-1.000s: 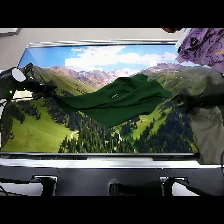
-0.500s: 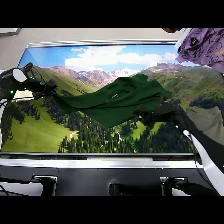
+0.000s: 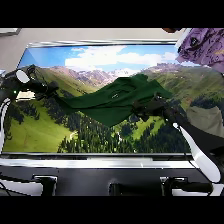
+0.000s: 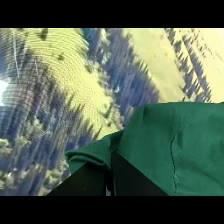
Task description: Fold the clothes and pants, and hang the long-sleeved shirts on hangers.
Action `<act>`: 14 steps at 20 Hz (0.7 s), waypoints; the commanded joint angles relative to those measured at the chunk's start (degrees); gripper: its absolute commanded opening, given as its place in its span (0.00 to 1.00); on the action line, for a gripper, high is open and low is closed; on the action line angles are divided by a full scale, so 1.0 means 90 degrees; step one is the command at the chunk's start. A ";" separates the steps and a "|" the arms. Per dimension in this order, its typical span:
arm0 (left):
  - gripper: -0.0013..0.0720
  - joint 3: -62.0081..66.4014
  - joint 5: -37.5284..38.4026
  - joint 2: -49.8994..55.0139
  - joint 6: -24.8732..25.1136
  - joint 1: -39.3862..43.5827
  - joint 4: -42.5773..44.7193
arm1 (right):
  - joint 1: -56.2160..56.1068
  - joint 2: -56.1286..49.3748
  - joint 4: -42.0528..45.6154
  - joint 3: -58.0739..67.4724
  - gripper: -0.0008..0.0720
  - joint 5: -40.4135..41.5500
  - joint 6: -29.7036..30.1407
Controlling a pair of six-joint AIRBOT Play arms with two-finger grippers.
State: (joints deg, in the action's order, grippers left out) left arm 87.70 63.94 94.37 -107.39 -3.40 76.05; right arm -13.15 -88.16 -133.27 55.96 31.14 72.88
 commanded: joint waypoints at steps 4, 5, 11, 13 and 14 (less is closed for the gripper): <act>0.04 0.0617 0.0015 -0.0279 0.0248 -0.0080 -0.0061 | 0.0639 0.0884 0.0566 0.1460 0.04 0.0986 0.0321; 0.04 0.0998 0.0015 -0.0420 0.0393 -0.0134 -0.0053 | 0.0899 0.1098 0.0697 0.2055 0.05 0.1384 0.0355; 0.04 0.3412 0.0010 -0.1877 0.0935 -0.0376 -0.0046 | 0.1885 0.2161 0.1377 0.5656 0.05 0.3961 0.0355; 0.04 0.3429 -0.0027 -0.2754 0.0935 -0.0379 -0.0015 | 0.1887 0.2565 0.1457 0.6363 0.05 0.4760 0.0350; 0.04 0.3364 0.0034 -0.3179 0.0935 -0.0376 -0.0010 | 0.1877 0.2805 0.1396 0.6564 0.05 0.5105 0.0323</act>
State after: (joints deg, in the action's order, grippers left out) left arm 115.18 64.10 74.61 -99.94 -6.46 75.40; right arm 2.57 -67.79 -122.32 105.84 64.97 76.01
